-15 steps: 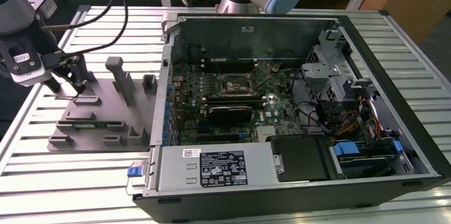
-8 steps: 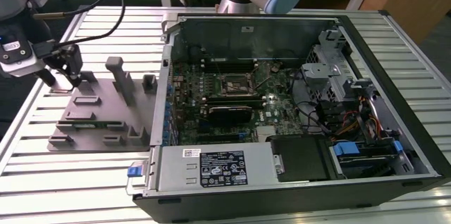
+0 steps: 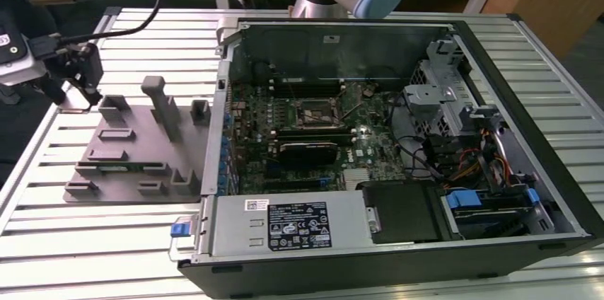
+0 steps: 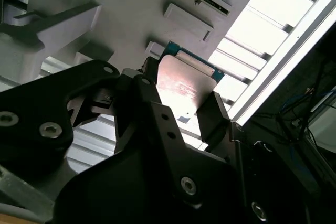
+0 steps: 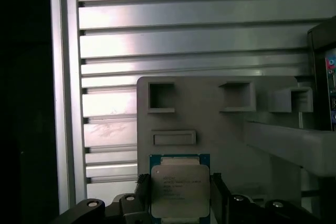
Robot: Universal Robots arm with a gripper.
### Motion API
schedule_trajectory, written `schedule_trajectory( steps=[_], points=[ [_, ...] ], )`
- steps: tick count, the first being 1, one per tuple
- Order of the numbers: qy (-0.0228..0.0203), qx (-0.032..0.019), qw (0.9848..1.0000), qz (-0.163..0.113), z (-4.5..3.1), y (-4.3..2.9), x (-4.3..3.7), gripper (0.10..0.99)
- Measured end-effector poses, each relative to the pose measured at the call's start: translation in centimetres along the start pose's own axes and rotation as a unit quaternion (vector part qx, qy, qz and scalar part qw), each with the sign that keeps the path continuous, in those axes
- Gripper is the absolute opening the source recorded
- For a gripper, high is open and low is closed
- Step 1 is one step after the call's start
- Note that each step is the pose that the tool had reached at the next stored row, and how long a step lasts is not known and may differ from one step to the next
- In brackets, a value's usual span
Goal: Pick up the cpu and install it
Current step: 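Pick up the cpu and move it towards the insertion slot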
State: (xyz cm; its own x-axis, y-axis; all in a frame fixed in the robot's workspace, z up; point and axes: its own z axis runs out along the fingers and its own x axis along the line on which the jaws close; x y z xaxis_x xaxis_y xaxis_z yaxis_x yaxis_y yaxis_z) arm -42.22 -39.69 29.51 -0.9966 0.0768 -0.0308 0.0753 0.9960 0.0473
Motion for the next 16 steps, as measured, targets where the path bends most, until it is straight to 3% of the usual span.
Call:
schedule_trajectory(
  steps=[16],
  points=[
    [-0.0024,-0.0002,1.0,0.0,-5.0,0.27,-0.15,0.541]
  ],
)
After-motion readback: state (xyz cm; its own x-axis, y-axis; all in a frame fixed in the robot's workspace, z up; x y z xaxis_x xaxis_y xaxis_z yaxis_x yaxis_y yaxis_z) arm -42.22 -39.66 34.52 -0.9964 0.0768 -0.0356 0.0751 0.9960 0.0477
